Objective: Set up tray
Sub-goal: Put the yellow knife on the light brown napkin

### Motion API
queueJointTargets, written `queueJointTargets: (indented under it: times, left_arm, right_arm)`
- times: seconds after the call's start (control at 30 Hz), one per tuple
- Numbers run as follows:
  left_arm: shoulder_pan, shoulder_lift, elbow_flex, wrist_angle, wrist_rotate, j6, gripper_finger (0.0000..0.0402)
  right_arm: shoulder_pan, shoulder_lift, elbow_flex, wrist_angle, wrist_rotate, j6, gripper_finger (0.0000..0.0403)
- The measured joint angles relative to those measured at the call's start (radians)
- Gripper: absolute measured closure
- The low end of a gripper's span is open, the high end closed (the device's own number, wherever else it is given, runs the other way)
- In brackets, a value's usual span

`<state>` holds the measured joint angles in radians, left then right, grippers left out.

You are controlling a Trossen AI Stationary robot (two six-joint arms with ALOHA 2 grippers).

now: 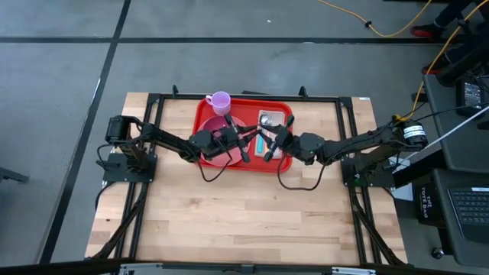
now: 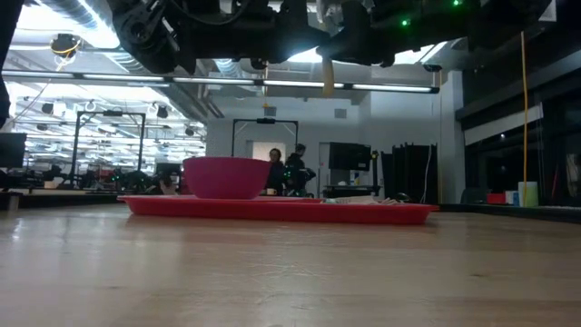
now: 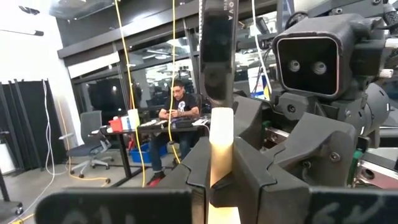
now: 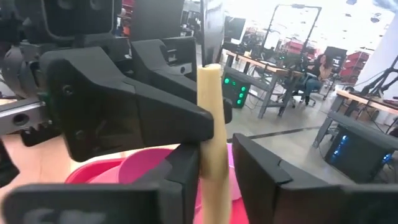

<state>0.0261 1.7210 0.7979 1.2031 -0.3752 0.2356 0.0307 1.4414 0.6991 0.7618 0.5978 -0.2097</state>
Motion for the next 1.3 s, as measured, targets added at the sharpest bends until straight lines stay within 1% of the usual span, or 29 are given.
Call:
queueJointTargets:
  times: [0.13, 0.17, 0.33, 0.47, 0.63, 0.77, 0.9, 1.0, 1.2, 1.27, 1.3]
  left_arm:
    - [0.0, 0.0, 0.0, 0.0, -0.004, 0.003, 0.0375]
    - [0.0, 0.0, -0.001, -0.003, 0.012, 0.005, 0.0378]
    - [-0.001, 0.0, -0.001, -0.006, 0.079, 0.016, 0.0388]
    - [-0.002, 0.0, -0.001, -0.011, 0.095, 0.013, 0.0401]
    - [-0.012, 0.0, -0.001, -0.035, 0.092, 0.014, 0.0393]
    - [-0.04, -0.001, -0.001, -0.04, 0.132, 0.025, 0.0383]
    - [-0.057, -0.032, -0.002, -0.144, 0.132, 0.061, 0.0378]
    - [-0.059, -0.081, -0.002, -0.277, 0.133, 0.07, 0.038]
    - [-0.035, -0.226, -0.002, -0.568, 0.136, 0.04, 0.0394]
    - [-0.022, -0.264, -0.007, -0.621, 0.157, 0.04, 0.0399]
    - [-0.011, -0.288, -0.019, -0.633, 0.186, 0.04, 0.04]
  right_arm:
    - [0.0, 0.0, 0.0, -0.004, 0.011, 0.011, 0.0345]
    - [-0.002, -0.001, 0.0, -0.004, 0.021, 0.019, 0.0356]
    - [-0.001, -0.001, 0.001, -0.018, -0.003, 0.056, 0.0358]
    - [-0.004, -0.001, 0.001, -0.026, -0.004, 0.08, 0.0358]
    - [-0.001, -0.001, 0.001, -0.031, -0.013, 0.1, 0.0358]
    - [-0.003, -0.001, 0.0, -0.035, -0.011, 0.1, 0.0358]
    - [-0.001, -0.001, 0.0, -0.042, -0.013, 0.097, 0.0358]
    - [-0.002, -0.001, 0.0, -0.053, -0.014, 0.099, 0.0358]
    - [0.0, -0.003, 0.0, -0.066, -0.015, 0.103, 0.0358]
    - [0.0, -0.008, 0.0, -0.091, -0.016, 0.124, 0.0358]
    - [0.0, -0.015, 0.0, -0.118, -0.016, 0.134, 0.0358]
